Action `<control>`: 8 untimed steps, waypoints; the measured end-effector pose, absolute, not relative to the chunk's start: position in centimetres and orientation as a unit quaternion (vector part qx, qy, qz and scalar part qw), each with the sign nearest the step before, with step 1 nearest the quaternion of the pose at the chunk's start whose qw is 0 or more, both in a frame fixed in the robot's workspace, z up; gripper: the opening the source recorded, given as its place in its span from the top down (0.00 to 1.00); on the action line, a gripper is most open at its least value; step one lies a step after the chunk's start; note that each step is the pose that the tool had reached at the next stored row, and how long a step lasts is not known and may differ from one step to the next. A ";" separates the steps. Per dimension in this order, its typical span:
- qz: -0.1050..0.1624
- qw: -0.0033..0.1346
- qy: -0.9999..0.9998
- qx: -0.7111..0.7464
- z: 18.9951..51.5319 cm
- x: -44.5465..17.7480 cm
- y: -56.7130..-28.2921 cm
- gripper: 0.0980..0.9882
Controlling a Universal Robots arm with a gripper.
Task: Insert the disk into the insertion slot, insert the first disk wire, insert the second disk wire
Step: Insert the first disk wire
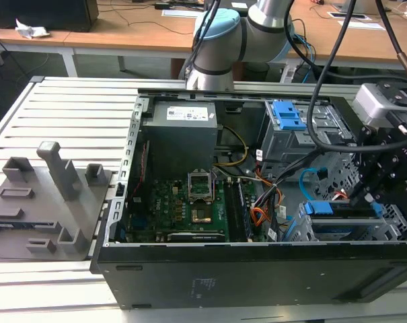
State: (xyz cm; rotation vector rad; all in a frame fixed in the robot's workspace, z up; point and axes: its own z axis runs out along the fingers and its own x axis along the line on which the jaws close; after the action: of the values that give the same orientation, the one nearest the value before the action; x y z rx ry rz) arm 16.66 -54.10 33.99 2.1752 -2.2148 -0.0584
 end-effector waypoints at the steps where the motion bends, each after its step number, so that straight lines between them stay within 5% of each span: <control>1: -0.019 0.018 -0.713 0.700 34.0 16.7 -54.1 0.90; 8: -0.020 0.017 -0.713 0.700 33.2 17.0 -54.2 0.90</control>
State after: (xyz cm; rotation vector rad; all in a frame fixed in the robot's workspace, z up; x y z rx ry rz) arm 16.99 -54.18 33.25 2.1766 -2.2159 -0.0633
